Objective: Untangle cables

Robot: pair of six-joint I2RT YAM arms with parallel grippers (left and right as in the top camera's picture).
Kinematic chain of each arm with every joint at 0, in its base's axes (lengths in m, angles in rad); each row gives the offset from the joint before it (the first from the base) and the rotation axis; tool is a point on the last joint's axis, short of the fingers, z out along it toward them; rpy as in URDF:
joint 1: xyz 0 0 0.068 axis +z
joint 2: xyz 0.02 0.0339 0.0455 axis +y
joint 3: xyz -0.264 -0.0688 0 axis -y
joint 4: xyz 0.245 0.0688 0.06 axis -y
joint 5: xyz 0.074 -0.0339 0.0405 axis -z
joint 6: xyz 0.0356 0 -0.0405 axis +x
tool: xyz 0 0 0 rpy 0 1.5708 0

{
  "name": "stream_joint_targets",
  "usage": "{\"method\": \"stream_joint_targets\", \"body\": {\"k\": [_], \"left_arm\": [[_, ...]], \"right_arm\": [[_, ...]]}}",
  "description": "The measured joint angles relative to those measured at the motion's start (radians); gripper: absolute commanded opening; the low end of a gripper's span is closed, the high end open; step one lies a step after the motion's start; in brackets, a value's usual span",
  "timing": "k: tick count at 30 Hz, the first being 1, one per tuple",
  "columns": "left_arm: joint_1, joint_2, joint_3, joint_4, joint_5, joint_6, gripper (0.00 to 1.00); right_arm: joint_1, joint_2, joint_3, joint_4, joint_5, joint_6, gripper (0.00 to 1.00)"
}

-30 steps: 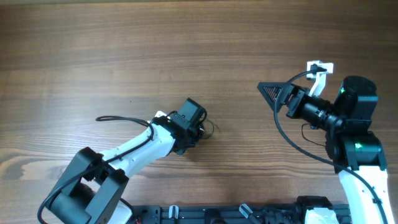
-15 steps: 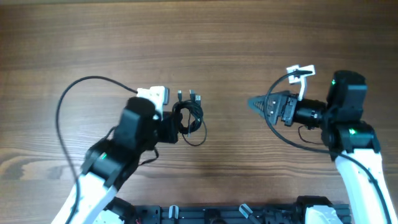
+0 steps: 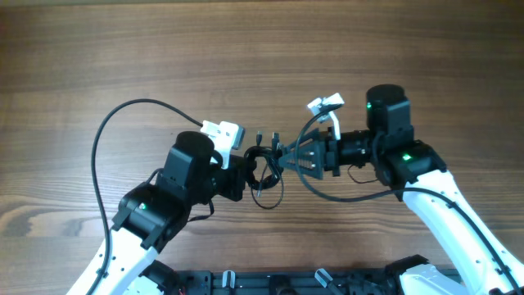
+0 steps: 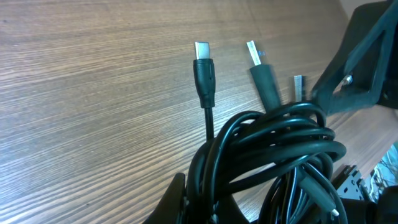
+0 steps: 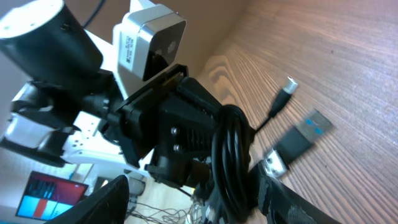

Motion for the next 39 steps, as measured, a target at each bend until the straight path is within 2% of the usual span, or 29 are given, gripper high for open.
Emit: {"method": "stream_joint_targets", "body": {"k": [4, 6, 9, 12, 14, 15, 17, 18, 20, 22, 24, 29, 33, 35, 38, 39], "left_arm": [[0.0, 0.012, 0.0, 0.039, 0.003, 0.0, 0.04], [0.0, 0.012, 0.0, 0.047, 0.005, 0.0, 0.04], [0.0, 0.012, -0.001, 0.049, 0.006, -0.001, 0.04], [0.0, 0.012, -0.001, 0.05, 0.006, -0.001, 0.04], [0.001, 0.012, -0.001, 0.052, 0.004, -0.003, 0.04], [0.002, 0.012, -0.001, 0.051, 0.0, -0.004, 0.07], [0.014, 0.006, -0.001, 0.051, 0.003, -0.008, 0.24], [0.021, -0.001, -0.001, 0.051, 0.006, -0.019, 0.29], [0.042, -0.026, -0.001, 0.058, 0.009, -0.043, 0.61], [0.087, -0.074, -0.001, 0.043, 0.009, -0.097, 1.0], [0.12, -0.097, -0.001, 0.01, 0.01, -0.176, 1.0], [0.16, -0.075, -0.001, -0.109, 0.01, -0.473, 1.0], [0.16, 0.018, -0.001, -0.095, 0.081, -0.691, 0.91], [0.161, 0.035, -0.002, -0.068, 0.101, -0.718, 0.82], [0.161, 0.086, -0.003, -0.011, 0.139, -0.743, 0.54], [0.161, 0.102, -0.003, -0.003, 0.156, -0.753, 0.5]], "right_arm": [[0.066, 0.0, 0.0, -0.016, 0.114, 0.021, 0.68], [0.094, 0.0, 0.001, -0.014, 0.167, 0.027, 0.61], [0.13, 0.0, 0.002, -0.018, 0.246, 0.065, 0.39], [0.15, 0.0, 0.002, -0.019, 0.319, 0.108, 0.14], [0.151, 0.0, 0.002, -0.01, 0.33, 0.136, 0.07], [0.153, 0.0, 0.004, -0.007, 0.332, 0.147, 0.05], [0.154, 0.0, 0.004, -0.002, 0.334, 0.166, 0.04], [0.154, 0.0, 0.004, 0.002, 0.335, 0.171, 0.05], [0.158, 0.001, 0.005, 0.002, 0.359, 0.189, 0.05], [0.158, 0.004, 0.004, 0.012, 0.386, 0.216, 0.04], [0.158, 0.004, 0.003, 0.064, 0.4, 0.239, 0.05], [0.158, 0.004, 0.003, 0.118, 0.413, 0.275, 0.04], [0.157, 0.004, 0.003, 0.117, 0.426, 0.298, 0.04], [0.155, 0.005, 0.003, 0.117, 0.435, 0.301, 0.05], [0.151, 0.006, 0.003, 0.119, 0.442, 0.301, 0.05], [0.151, 0.008, 0.003, 0.116, 0.442, 0.304, 0.04]]}}
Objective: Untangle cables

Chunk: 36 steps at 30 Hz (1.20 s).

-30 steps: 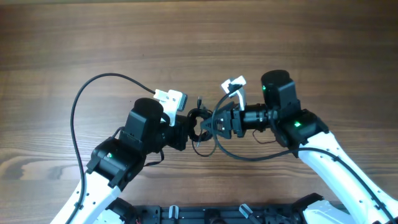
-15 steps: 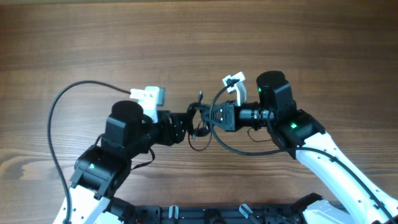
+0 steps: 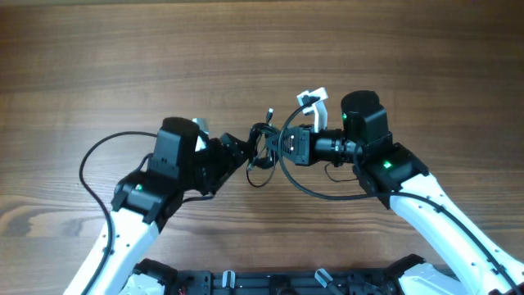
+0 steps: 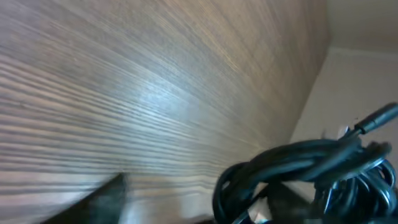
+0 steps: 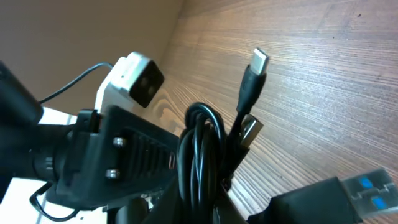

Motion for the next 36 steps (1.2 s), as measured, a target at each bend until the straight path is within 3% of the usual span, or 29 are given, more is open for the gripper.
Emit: {"method": "stream_joint_targets", "body": {"k": [5, 7, 9, 11, 12, 15, 17, 22, 23, 26, 28, 33, 36], "left_arm": [[-0.028, 0.033, 0.0, 0.06, 0.034, -0.012, 0.53], [-0.053, 0.039, 0.0, 0.117, 0.036, -0.012, 0.61], [-0.072, 0.039, 0.0, 0.135, 0.035, -0.011, 0.59], [-0.076, 0.039, -0.002, 0.134, 0.033, -0.016, 0.15], [-0.076, 0.039, -0.002, 0.135, 0.035, -0.021, 0.06], [-0.08, 0.039, -0.002, 0.14, 0.044, -0.013, 0.04], [-0.076, 0.039, -0.002, 0.135, 0.046, -0.001, 0.04], [-0.013, 0.039, -0.002, 0.096, 0.015, 0.11, 0.04], [0.009, 0.039, -0.002, 0.09, 0.003, 0.13, 0.04], [0.049, 0.032, -0.002, 0.068, -0.037, 0.159, 0.04], [0.053, 0.026, -0.002, 0.048, -0.073, 0.169, 0.04], [0.053, 0.026, -0.002, 0.04, -0.146, 0.209, 0.04], [0.051, 0.026, -0.002, 0.071, -0.145, 0.22, 0.04]], "right_arm": [[0.0, 0.005, 0.0, 0.024, -0.001, 0.021, 0.04], [0.002, 0.005, 0.0, 0.037, -0.013, 0.031, 0.04], [0.002, 0.005, 0.0, 0.043, -0.023, 0.039, 0.04], [0.001, 0.005, 0.0, 0.053, -0.031, 0.051, 0.04], [0.001, 0.005, 0.0, 0.057, -0.039, 0.054, 0.04], [0.005, 0.006, -0.003, 0.068, -0.046, 0.061, 0.09], [0.005, 0.007, -0.003, 0.068, -0.046, 0.061, 0.22], [0.006, 0.007, -0.002, 0.042, -0.055, 0.021, 0.82], [0.006, 0.007, -0.001, 0.026, -0.058, 0.009, 0.88], [0.006, 0.007, -0.002, -0.017, -0.066, -0.016, 0.89], [0.006, 0.007, -0.002, -0.037, -0.082, -0.015, 0.84], [0.006, 0.007, -0.002, -0.059, -0.098, 0.083, 0.79], [0.018, 0.007, -0.002, -0.06, -0.051, 0.113, 0.68]]}}
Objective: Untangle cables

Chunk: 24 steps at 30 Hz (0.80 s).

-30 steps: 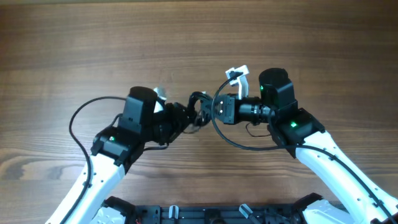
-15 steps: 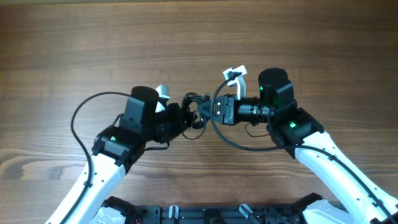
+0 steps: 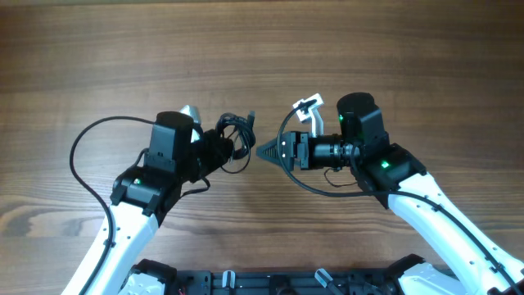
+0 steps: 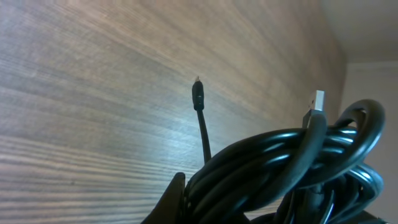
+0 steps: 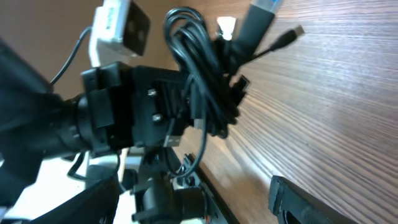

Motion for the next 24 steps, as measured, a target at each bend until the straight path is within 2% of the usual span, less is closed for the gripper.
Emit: {"method": "stream_joint_targets", "body": {"k": [2, 6, 8, 10, 12, 13, 14, 17, 19, 21, 24], "left_arm": [[-0.009, 0.0, 0.0, 0.01, 0.011, 0.002, 0.04], [-0.058, 0.0, 0.0, 0.02, 0.039, -0.029, 0.04], [-0.078, 0.0, 0.0, 0.021, 0.044, -0.073, 0.04], [-0.096, 0.0, 0.0, 0.023, 0.046, -0.108, 0.06], [-0.105, -0.002, 0.0, 0.023, 0.04, -0.127, 0.2], [-0.105, -0.002, 0.0, 0.024, 0.037, -0.129, 0.36], [-0.103, -0.002, -0.001, 0.024, 0.038, -0.125, 0.44], [-0.067, -0.011, -0.002, 0.034, 0.084, -0.026, 0.57], [-0.014, -0.037, -0.002, 0.035, 0.13, 0.05, 0.57], [0.045, -0.093, 0.0, 0.033, 0.159, 0.145, 0.45], [0.082, -0.166, 0.006, -0.001, 0.182, 0.277, 0.43]], "right_arm": [[0.026, 0.0, 0.0, 0.011, 0.046, 0.011, 0.66], [0.076, 0.015, 0.0, 0.033, 0.125, 0.032, 0.47], [0.08, 0.047, 0.0, 0.076, 0.152, 0.053, 0.24], [0.08, 0.053, 0.0, 0.1, 0.167, 0.067, 0.07], [0.077, 0.053, 0.0, 0.104, 0.175, 0.071, 0.04], [0.077, 0.053, 0.0, 0.105, 0.181, 0.066, 0.04], [0.077, 0.053, 0.0, 0.106, 0.182, 0.062, 0.04], [0.077, 0.053, 0.0, 0.085, 0.183, 0.058, 0.04], [0.071, 0.054, 0.0, 0.063, 0.177, 0.05, 0.04], [0.06, 0.054, 0.0, 0.058, 0.152, 0.032, 0.04], [0.04, 0.055, 0.0, 0.059, 0.079, -0.027, 0.04]]}}
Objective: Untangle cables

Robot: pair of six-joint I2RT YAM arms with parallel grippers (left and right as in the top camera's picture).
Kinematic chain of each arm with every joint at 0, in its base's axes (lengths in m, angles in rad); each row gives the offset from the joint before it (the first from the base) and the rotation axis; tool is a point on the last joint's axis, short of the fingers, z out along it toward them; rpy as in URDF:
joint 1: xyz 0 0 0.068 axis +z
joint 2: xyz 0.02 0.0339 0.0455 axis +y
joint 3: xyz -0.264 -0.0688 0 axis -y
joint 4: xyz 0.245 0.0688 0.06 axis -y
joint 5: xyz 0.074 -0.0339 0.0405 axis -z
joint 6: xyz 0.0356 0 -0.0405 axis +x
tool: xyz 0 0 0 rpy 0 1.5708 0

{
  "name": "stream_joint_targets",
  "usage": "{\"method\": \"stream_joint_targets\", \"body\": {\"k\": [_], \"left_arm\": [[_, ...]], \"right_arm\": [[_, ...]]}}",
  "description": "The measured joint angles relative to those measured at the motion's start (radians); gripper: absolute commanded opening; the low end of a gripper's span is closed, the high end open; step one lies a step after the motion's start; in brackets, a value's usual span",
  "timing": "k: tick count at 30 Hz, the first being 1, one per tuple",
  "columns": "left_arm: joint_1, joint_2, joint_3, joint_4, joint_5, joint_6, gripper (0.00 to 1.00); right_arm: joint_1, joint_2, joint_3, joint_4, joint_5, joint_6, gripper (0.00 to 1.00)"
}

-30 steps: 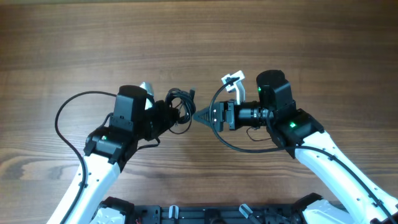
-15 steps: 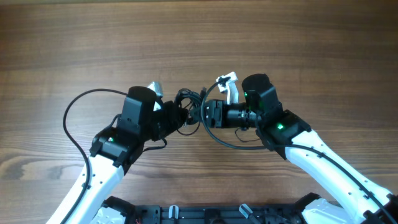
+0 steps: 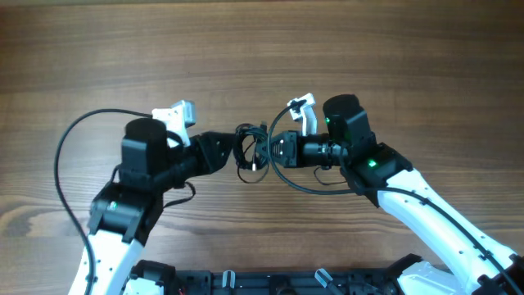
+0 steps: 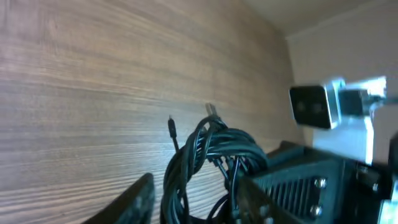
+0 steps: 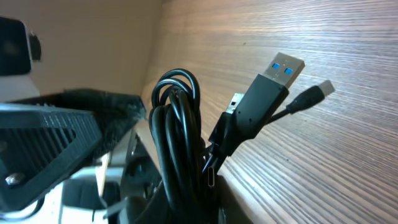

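Note:
A tangled bundle of black cables (image 3: 250, 152) hangs just above the table between the two arms. My right gripper (image 3: 268, 152) is shut on its lower coils (image 5: 183, 155). A USB-A plug with a blue insert (image 5: 280, 70), a small flat plug (image 5: 321, 89) and another small plug (image 5: 235, 101) stick out of the bundle. My left gripper (image 3: 226, 152) is open, its fingers (image 4: 134, 200) spread either side of the bundle (image 4: 208, 155). The right gripper's black body (image 4: 311, 183) sits right behind the coils.
The wooden table (image 3: 262, 49) runs under both arms. The left arm's own black lead (image 3: 61, 164) loops out to the left, and the right arm's lead (image 3: 304, 184) hangs below its wrist. White wrist cameras (image 3: 174, 113) (image 3: 300, 108) sit atop each wrist.
My right gripper was open and apart from the bundle; it is now shut on it. My left gripper, which held the bundle, is now open around it, and the bundle sits further right.
Both grippers first met at the bundle at mid table, and were still together on it a little later. Then the left held it alone with the right open nearby. Now the right holds it and the left is open.

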Motion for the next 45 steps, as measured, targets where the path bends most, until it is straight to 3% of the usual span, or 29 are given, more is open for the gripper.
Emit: {"method": "stream_joint_targets", "body": {"k": [2, 5, 7, 11, 13, 14, 15, 16, 17, 19, 20, 22, 26, 35, 38, 42, 45], "left_arm": [[0.0, -0.008, 0.004, -0.045, 0.012, 0.074, 0.44], [0.0, -0.002, 0.005, -0.089, 0.05, 0.149, 0.55], [0.0, -0.002, 0.005, -0.09, 0.102, 0.201, 0.53], [0.0, 0.0, 0.005, -0.1, 0.151, 0.257, 0.36], [0.0, 0.01, 0.005, -0.104, 0.163, 0.278, 0.05], [0.0, 0.016, 0.005, -0.106, 0.174, 0.283, 0.04], [-0.002, 0.022, 0.005, -0.106, 0.185, 0.288, 0.04], [-0.002, 0.027, 0.005, -0.106, 0.19, 0.296, 0.04], [-0.002, 0.035, 0.005, -0.106, 0.188, 0.297, 0.04], [-0.001, 0.053, 0.005, -0.109, 0.158, 0.293, 0.04], [-0.001, 0.061, 0.005, -0.113, 0.113, 0.275, 0.04], [-0.001, 0.063, 0.005, -0.121, 0.027, 0.214, 0.04], [-0.001, 0.063, 0.005, -0.136, -0.182, 0.048, 0.04], [-0.074, 0.063, 0.005, -0.129, -0.266, -0.093, 0.04], [-0.142, 0.064, 0.004, -0.106, -0.305, -0.1, 0.04], [-0.168, 0.065, 0.003, -0.101, -0.372, -0.119, 0.04], [-0.175, 0.052, 0.002, -0.104, -0.381, -0.121, 0.04]], "right_arm": [[-0.006, 0.0, 0.0, 0.0, -0.06, -0.044, 0.04], [-0.008, 0.0, 0.0, 0.0, -0.136, -0.086, 0.04], [-0.008, 0.0, 0.0, 0.0, -0.166, -0.1, 0.04], [-0.008, 0.0, 0.0, 0.006, -0.232, -0.116, 0.04], [-0.008, 0.0, 0.0, 0.029, -0.269, -0.119, 0.07], [-0.008, 0.0, 0.0, 0.041, -0.277, -0.118, 0.15], [-0.01, 0.0, 0.0, 0.043, -0.279, -0.118, 0.31], [-0.011, 0.002, 0.0, 0.046, -0.282, -0.118, 0.56], [-0.011, 0.002, 0.0, 0.046, -0.285, -0.119, 0.71], [-0.011, 0.002, 0.0, 0.047, -0.283, -0.122, 0.89], [-0.011, 0.002, 0.0, 0.048, -0.271, -0.128, 0.9], [-0.011, 0.002, 0.0, 0.045, -0.237, -0.126, 0.89], [0.001, 0.002, 0.0, 0.037, -0.155, -0.06, 0.71], [0.152, 0.008, 0.0, -0.008, 0.229, 0.223, 0.14], [0.156, 0.04, 0.008, -0.05, 0.294, 0.253, 0.09], [0.154, 0.061, 0.026, -0.285, 0.397, 0.263, 0.07], [0.131, 0.063, 0.029, -0.349, 0.431, 0.245, 0.14]]}}
